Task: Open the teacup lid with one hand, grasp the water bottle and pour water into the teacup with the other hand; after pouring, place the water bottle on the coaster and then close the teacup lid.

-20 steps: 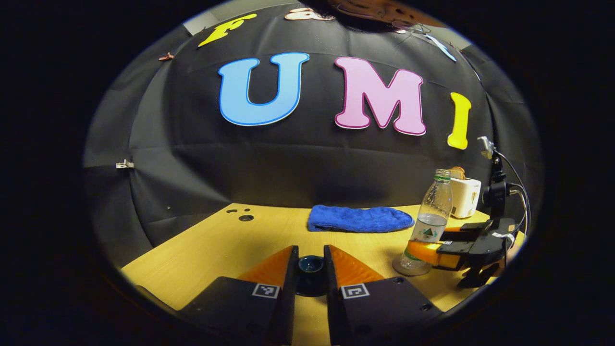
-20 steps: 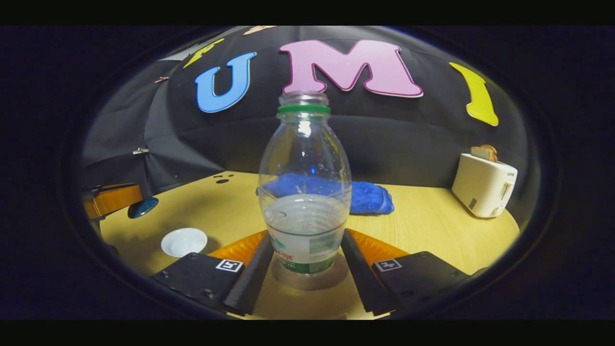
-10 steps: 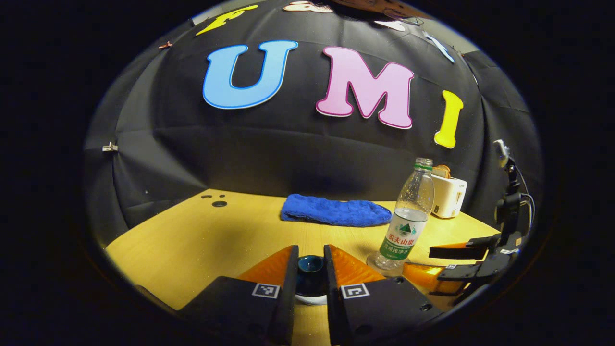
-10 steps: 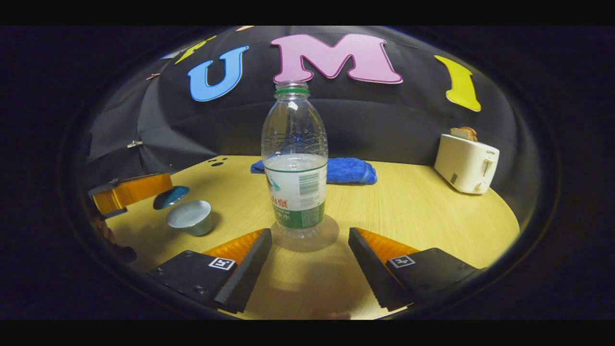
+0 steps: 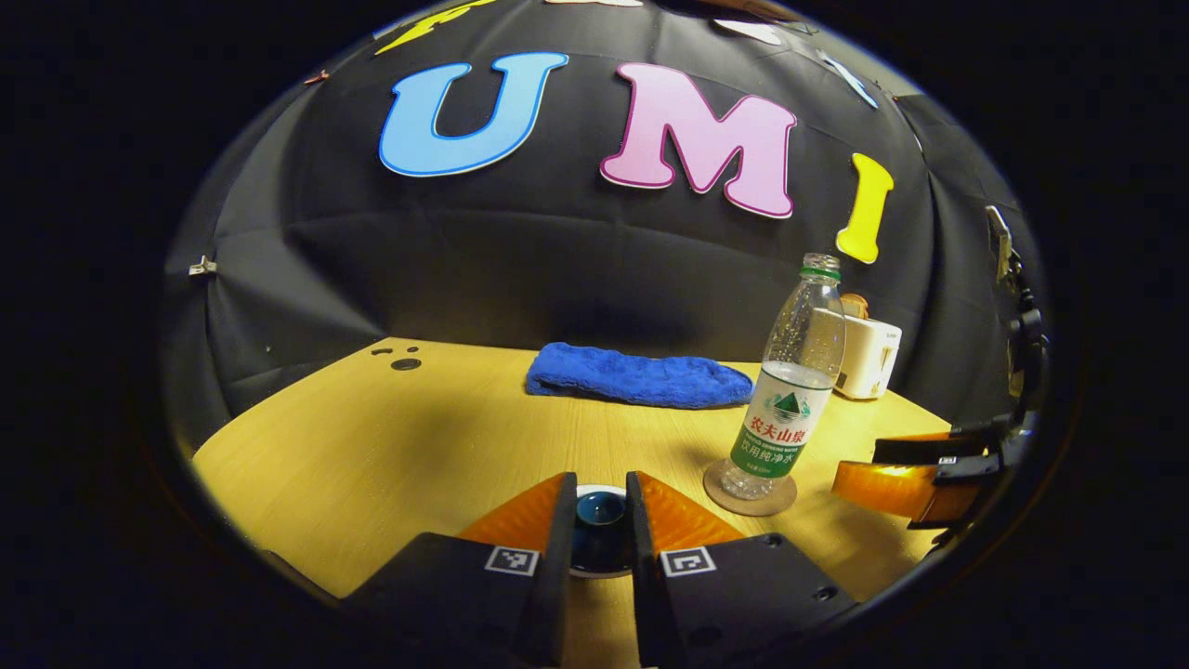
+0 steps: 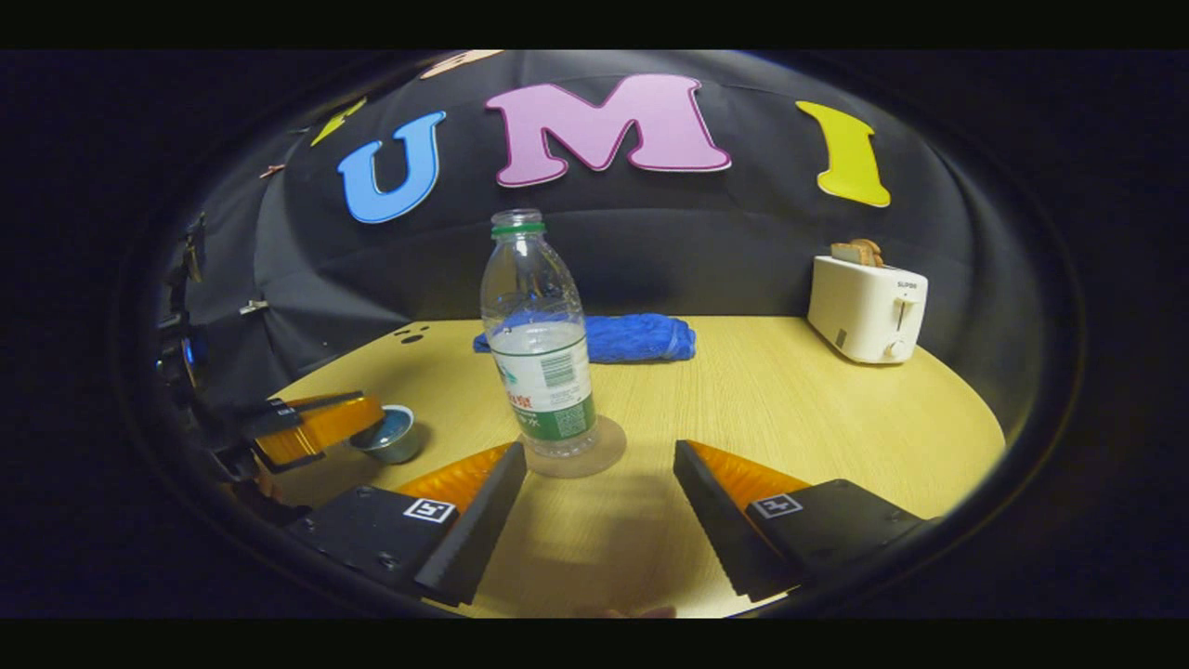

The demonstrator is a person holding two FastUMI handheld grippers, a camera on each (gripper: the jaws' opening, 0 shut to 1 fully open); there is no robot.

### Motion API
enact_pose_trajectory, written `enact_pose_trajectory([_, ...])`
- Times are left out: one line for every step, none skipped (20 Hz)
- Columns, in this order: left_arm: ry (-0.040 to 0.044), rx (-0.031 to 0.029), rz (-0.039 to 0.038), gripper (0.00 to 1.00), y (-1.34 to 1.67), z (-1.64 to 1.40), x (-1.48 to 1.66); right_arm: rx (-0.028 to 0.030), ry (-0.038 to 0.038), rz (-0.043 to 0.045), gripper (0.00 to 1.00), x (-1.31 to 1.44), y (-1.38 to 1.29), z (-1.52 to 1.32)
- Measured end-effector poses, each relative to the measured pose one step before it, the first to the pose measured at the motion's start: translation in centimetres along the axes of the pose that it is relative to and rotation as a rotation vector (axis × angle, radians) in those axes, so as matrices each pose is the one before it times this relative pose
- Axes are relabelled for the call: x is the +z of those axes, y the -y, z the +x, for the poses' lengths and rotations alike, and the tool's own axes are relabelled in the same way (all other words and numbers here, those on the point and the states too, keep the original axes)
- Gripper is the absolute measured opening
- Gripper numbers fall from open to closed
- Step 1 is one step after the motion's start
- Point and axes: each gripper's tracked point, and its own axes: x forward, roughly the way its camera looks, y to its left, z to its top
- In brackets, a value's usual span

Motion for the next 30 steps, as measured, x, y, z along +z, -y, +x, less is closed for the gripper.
enact_pose_trajectory([-0.00053,-0.00292,0.01294,0.36,0.213,-0.036,-0.079,0.00256,0.00065,-0.00702,0.99,0.125,-0.023,-0.207])
enact_pose_trajectory([0.00134,-0.00067,0.0099,0.37,0.089,-0.093,0.139,0.00295,0.00177,-0.00659,0.99,0.236,-0.103,-0.264])
enact_pose_trajectory([0.01199,-0.00245,0.00558,0.42,0.09,-0.115,0.518,0.00267,0.00661,-0.00568,0.99,0.392,-0.117,-0.455])
enact_pose_trajectory([0.01658,-0.00087,0.00198,0.42,0.052,-0.224,0.813,0.00502,0.00551,-0.00403,0.92,0.557,-0.203,-0.419])
enact_pose_trajectory([0.019,-0.00305,-0.0009,0.42,0.058,-0.323,1.127,0.00832,0.00526,-0.00445,0.99,0.624,-0.332,-0.52])
enact_pose_trajectory([0.01823,0.0008,0.00049,0.43,-0.029,-0.409,1.5,0.00487,0.00613,-0.00508,0.99,0.761,-0.193,-0.513])
enact_pose_trajectory([0.01099,-0.00029,0.00294,0.44,-0.023,-0.463,1.618,0.00005,0.00388,0.00194,0.99,0.746,-0.12,-0.693])
enact_pose_trajectory([0.00792,-0.00214,0.00427,0.41,-0.009,-0.643,1.519,-0.00135,-0.00046,0.00861,0.99,0.868,-0.149,-0.648])
enact_pose_trajectory([0.00928,-0.00706,0.00299,0.44,0.082,-0.719,1.721,-0.00446,0.00294,0.0124,0.92,1.143,-0.171,-0.692])
enact_pose_trajectory([0.00592,-0.01654,-0.00001,0.45,0.258,-0.668,1.73,-0.00484,0.00692,0.00878,0.99,1.257,-0.258,-0.76])
enact_pose_trajectory([0.00251,-0.01349,0.00142,0.5,0.123,-0.793,1.629,-0.00651,0.01144,0.00441,0.99,1.333,-0.006,-0.754])
enact_pose_trajectory([-0.00202,-0.01223,0.00062,0.55,0.015,-0.576,1.417,-0.0118,0.01179,0.00129,0.99,1.383,0.063,-0.868])
enact_pose_trajectory([-0.00019,-0.0096,-0.00121,0.66,0.008,-0.782,1.49,-0.00893,0.01562,0.00409,0.99,1.559,-0.022,-0.875])
enact_pose_trajectory([0.00221,-0.00374,0.0001,0.72,-0.046,-0.663,1.461,-0.01144,0.01694,0.00005,0.99,1.746,-0.049,-0.656])
enact_pose_trajectory([0.00275,-0.0023,0.00535,0.81,-0.117,-0.673,1.45,-0.00914,0.0182,-0.00565,0.99,1.577,0.137,-0.708])
enact_pose_trajectory([0.00689,-0.00142,0.0114,0.84,-0.091,-0.672,1.333,-0.01139,0.02054,-0.00952,0.99,1.733,0.002,-0.791])
enact_pose_trajectory([0.01176,-0.00017,0.01661,0.91,-0.13,-0.723,1.552,-0.00574,0.02037,-0.00781,0.99,1.637,-0.006,-0.746])
enact_pose_trajectory([0.01517,0.00357,0.01892,0.94,-0.26,-0.667,1.374,-0.00704,0.02296,-0.00414,0.98,1.771,-0.062,-0.609])
enact_pose_trajectory([0.01517,-0.00226,0.01438,0.96,-0.126,-0.627,1.435,-0.00022,0.02363,-0.00345,0.99,1.404,-0.159,-0.673])
enact_pose_trajectory([0.01234,-0.00664,0.00709,0.96,0.118,-0.754,1.435,-0.0026,0.02194,-0.00259,0.99,1.369,-0.186,-0.553])
enact_pose_trajectory([0.00711,-0.008,0.00095,0.95,0.135,-0.543,1.098,-0.00185,0.01887,-0.00548,0.99,1.174,-0.166,-0.532])
enact_pose_trajectory([0.00776,-0.00473,-0.00406,0.95,0.042,-0.362,0.747,-0.00267,0.01767,-0.00443,0.98,0.99,-0.101,-0.495])
enact_pose_trajectory([0.00273,-0.00319,-0.00843,0.95,0.059,-0.5,0.698,-0.00151,0.0142,-0.00513,0.99,0.735,-0.239,-0.549])
enact_pose_trajectory([0.00135,-0.00274,-0.00877,0.95,0.081,-0.449,0.43,0.00031,0.01187,-0.00641,0.99,0.717,-0.214,-0.511])
enact_pose_trajectory([0.00445,-0.00047,-0.00517,0.95,-0.008,-0.418,0.495,0.00077,0.01132,-0.00874,0.98,0.588,-0.196,-0.349])
enact_pose_trajectory([0.00365,0.00219,-0.00111,0.95,-0.167,-0.344,0.307,-0.00013,0.00767,-0.00754,0.99,0.526,-0.159,-0.334])
enact_pose_trajectory([0.00318,-0.00182,0.00217,0.96,-0.014,-0.373,0.312,0.00309,0.00555,-0.00805,0.99,0.341,-0.289,-0.369])
enact_pose_trajectory([0.00546,0.0013,0.00486,0.95,-0.074,-0.231,0.26,-0.00352,0.00991,-0.00969,0.99,0.47,-0.118,-0.317])
enact_pose_trajectory([0.00782,0.00128,0.00454,0.95,-0.154,-0.209,0.294,-0.00081,0.00949,-0.01068,0.99,0.3,-0.081,-0.188])
enact_pose_trajectory([0.0047,-0.00085,0.00387,0.95,-0.069,-0.139,0.073,-0.00266,0.00916,-0.0099,0.99,0.346,-0.117,-0.108])
